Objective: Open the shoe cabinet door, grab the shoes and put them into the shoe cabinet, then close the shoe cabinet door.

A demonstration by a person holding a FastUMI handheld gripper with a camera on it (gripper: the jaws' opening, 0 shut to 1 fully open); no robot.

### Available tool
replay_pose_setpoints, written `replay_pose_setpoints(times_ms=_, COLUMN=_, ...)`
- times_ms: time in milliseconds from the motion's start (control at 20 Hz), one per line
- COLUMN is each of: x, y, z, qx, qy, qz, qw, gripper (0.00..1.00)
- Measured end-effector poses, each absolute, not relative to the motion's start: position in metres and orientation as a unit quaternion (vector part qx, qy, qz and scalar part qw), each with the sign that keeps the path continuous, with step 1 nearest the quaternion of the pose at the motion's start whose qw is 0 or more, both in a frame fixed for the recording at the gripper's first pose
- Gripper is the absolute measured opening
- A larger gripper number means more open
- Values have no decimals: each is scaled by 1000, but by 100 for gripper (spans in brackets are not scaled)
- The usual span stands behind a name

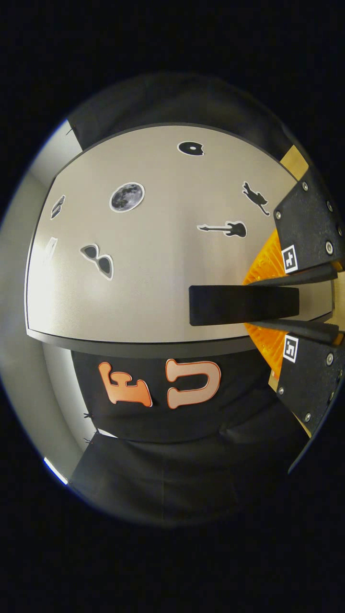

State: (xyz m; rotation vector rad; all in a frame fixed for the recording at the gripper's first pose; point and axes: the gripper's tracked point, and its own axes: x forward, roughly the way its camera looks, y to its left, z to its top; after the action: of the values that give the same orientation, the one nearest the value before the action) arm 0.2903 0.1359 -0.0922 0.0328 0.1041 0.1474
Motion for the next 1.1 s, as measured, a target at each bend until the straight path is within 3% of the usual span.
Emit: replay_pose_setpoints(times_ms=1100, x=235, y=105, z=-86, qx=20, qy=41, qz=46, qw=998, gripper=27)
